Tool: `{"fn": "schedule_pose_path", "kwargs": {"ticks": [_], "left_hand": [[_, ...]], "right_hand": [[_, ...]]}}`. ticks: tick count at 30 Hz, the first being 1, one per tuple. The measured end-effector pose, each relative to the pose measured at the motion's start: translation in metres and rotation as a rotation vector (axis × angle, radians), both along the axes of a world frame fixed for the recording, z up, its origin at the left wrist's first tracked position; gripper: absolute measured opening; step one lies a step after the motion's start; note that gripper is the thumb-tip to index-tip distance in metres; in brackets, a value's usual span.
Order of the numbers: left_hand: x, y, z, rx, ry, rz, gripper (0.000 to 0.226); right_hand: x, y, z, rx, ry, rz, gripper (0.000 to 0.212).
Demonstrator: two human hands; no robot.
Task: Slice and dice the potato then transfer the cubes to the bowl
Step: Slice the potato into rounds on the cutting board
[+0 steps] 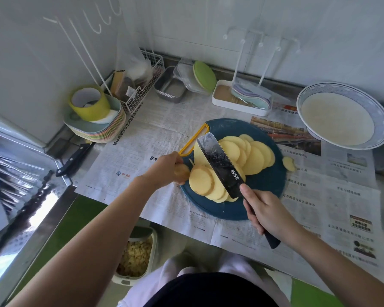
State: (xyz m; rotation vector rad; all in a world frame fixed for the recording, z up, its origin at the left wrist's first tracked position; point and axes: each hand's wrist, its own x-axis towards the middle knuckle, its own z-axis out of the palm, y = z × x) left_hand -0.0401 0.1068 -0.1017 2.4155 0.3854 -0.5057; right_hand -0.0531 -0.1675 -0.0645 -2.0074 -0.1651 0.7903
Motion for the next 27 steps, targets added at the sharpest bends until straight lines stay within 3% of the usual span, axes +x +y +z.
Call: {"fn": "schedule_pose_path", "kwargs": {"ticks": [3,8,12,14,16,19,22,27], "left_hand": [[-0.016,0.006,-0.001,-0.195,-0.105,0.167,0.038],[-0.045,-0.003,-0.001,-0.507,-0.220,0.435,0.034],[-0.054,-0.016,-0.005,-0.528,-0.185,0.744,0.013],[-0.058,-0.028,-0.005,-0.318,-0.158,0.706,0.008],[-0.065,-0.046,-0.002,-0.165,-0.154,0.616,0.017],[-0.073,-0.067,-0.004,-0.176,-0.157,0.525,0.031],[-0.077,-0.074,-0.007,-0.146,-0.116,0.411,0.031],[-0.078,-0.077,-0.004,-0.289,-0.028,0.461,0.035]], "right_hand": [[0.000,-0.004,0.000,0.004,0.004,-0.011,0.057],[-0.003,-0.006,-0.001,0.014,0.000,0.001,0.057],[-0.008,-0.003,-0.003,0.002,-0.016,0.022,0.057],[-0.015,0.001,-0.006,-0.012,-0.027,0.046,0.057],[-0.023,0.006,-0.012,-0.041,-0.033,0.084,0.057],[-0.034,0.011,-0.025,-0.143,-0.083,0.156,0.054],[-0.039,0.009,-0.038,-0.234,-0.167,0.211,0.052],[-0.034,0.006,-0.046,-0.286,-0.294,0.275,0.051]]}}
